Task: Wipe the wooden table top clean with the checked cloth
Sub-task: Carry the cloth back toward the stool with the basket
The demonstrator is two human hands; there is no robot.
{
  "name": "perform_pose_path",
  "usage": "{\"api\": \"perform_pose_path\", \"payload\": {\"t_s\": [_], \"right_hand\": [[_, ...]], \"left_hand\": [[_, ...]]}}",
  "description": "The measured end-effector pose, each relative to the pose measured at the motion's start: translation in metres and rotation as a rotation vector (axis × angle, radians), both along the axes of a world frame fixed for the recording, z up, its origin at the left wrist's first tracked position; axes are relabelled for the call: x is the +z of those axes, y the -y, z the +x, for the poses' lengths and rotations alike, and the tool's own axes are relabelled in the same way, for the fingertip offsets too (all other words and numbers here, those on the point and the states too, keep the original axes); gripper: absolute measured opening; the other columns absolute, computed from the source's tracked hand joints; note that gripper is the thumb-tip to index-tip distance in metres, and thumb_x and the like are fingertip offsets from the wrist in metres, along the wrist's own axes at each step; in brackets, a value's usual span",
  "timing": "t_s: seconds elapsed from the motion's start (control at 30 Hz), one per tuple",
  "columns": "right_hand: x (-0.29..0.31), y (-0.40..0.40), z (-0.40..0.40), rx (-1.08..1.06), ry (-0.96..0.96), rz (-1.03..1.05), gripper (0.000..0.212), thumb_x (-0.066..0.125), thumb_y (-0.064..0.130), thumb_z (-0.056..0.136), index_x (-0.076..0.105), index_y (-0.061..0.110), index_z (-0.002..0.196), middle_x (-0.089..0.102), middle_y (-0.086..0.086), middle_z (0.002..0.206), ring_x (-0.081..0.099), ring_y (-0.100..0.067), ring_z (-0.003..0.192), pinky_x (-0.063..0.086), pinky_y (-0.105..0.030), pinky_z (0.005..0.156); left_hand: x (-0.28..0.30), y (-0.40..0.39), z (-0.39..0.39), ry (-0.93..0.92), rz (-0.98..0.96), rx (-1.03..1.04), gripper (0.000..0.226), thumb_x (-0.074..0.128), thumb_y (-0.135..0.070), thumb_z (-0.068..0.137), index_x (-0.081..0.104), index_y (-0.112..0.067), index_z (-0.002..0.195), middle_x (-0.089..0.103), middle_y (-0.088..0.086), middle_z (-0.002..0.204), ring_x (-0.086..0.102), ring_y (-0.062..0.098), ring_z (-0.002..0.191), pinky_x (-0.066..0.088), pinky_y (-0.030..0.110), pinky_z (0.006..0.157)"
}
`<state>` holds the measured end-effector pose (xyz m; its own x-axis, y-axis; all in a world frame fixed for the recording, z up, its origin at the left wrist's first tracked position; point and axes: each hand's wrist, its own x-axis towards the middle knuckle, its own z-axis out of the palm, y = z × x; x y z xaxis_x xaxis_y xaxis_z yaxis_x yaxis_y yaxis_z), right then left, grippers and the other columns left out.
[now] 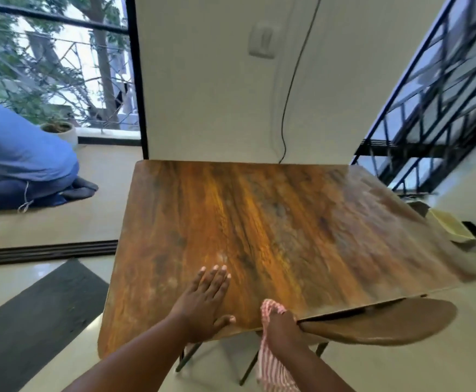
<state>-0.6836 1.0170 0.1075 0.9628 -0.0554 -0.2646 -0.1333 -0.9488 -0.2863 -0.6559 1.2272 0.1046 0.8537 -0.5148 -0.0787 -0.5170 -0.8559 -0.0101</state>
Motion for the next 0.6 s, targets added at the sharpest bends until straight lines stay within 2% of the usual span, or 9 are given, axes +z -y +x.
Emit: {"api": "perform_pose_path", "payload": {"t_s": [0.07,0.1,0.17,0.23,0.3,0.37,0.43,0.53,0.6], "right_hand": [[0.009,0.001,-0.01,0.121,-0.024,0.075,0.03,0.032,0.016,0.098,0.058,0.027,0.108,0.061,0.001,0.114,0.057,-0.011,0.104,0.043,-0.026,0.094],[0.01,0.004,-0.012,0.14,-0.053,0.086,0.024,0.034,0.013,0.094,0.054,0.026,0.091,0.063,0.001,0.096,0.059,-0.013,0.09,0.05,-0.036,0.079],[0.02,0.012,-0.023,0.112,-0.127,0.091,0.019,0.038,0.007,0.088,0.041,0.022,0.079,0.055,-0.001,0.078,0.056,-0.017,0.075,0.051,-0.041,0.067],[0.042,0.021,-0.04,0.124,-0.068,0.094,0.019,0.038,0.009,0.093,0.049,0.021,0.083,0.058,-0.005,0.087,0.058,-0.019,0.082,0.049,-0.037,0.072],[0.063,0.035,-0.058,0.103,0.0,0.089,0.024,0.036,0.02,0.099,0.06,0.016,0.098,0.061,-0.008,0.104,0.058,-0.022,0.097,0.045,-0.034,0.081],[0.069,0.055,-0.072,-0.006,-0.028,0.087,0.033,0.034,0.031,0.101,0.057,0.017,0.12,0.056,-0.007,0.124,0.053,-0.021,0.112,0.041,-0.031,0.091],[0.062,0.079,-0.088,-0.114,-0.04,0.072,0.039,0.034,0.037,0.1,0.049,0.022,0.132,0.047,-0.006,0.138,0.048,-0.023,0.122,0.038,-0.03,0.098],[0.047,0.116,-0.108,-0.191,-0.062,0.0,0.044,0.035,0.04,0.098,0.043,0.021,0.137,0.043,-0.01,0.138,0.049,-0.029,0.119,0.041,-0.033,0.097],[0.036,0.145,-0.124,-0.223,-0.088,-0.049,0.046,0.035,0.04,0.098,0.037,0.023,0.141,0.041,-0.012,0.137,0.051,-0.032,0.116,0.044,-0.037,0.095]], "left_hand": [[0.009,0.018,0.006,0.004,0.03,-0.147,0.098,-0.015,-0.072,0.072,-0.012,-0.01,0.148,-0.025,0.005,0.149,-0.03,0.023,0.137,-0.023,0.046,0.111],[0.013,0.026,0.009,0.008,0.049,-0.207,0.1,-0.018,-0.072,0.069,-0.013,-0.01,0.148,-0.026,0.005,0.15,-0.031,0.022,0.135,-0.024,0.046,0.11],[0.019,0.045,0.012,0.006,0.073,-0.296,0.101,-0.018,-0.072,0.069,-0.014,-0.01,0.148,-0.023,0.007,0.154,-0.032,0.022,0.134,-0.024,0.044,0.11],[0.024,0.066,0.012,0.026,0.085,-0.391,0.1,-0.015,-0.072,0.072,-0.013,-0.008,0.148,-0.019,0.01,0.156,-0.032,0.022,0.133,-0.024,0.043,0.109],[0.03,0.091,0.01,0.06,0.102,-0.49,0.095,-0.007,-0.071,0.079,-0.011,-0.007,0.149,-0.016,0.013,0.157,-0.031,0.022,0.133,-0.027,0.04,0.107],[0.035,0.118,0.005,0.075,0.086,-0.579,0.088,0.006,-0.069,0.088,-0.009,-0.008,0.149,-0.014,0.015,0.157,-0.027,0.023,0.138,-0.026,0.038,0.107],[0.036,0.148,-0.004,0.064,0.089,-0.667,0.086,0.014,-0.068,0.091,-0.01,-0.008,0.149,-0.015,0.014,0.157,-0.024,0.024,0.141,-0.023,0.037,0.109],[0.037,0.188,-0.023,0.067,0.046,-0.739,0.088,0.017,-0.069,0.091,-0.018,-0.009,0.145,-0.017,0.014,0.156,-0.028,0.023,0.139,-0.023,0.037,0.112],[0.04,0.214,-0.036,0.096,0.037,-0.851,0.085,0.019,-0.067,0.093,-0.009,-0.009,0.147,-0.008,0.015,0.157,-0.02,0.028,0.142,-0.019,0.039,0.114]]}}
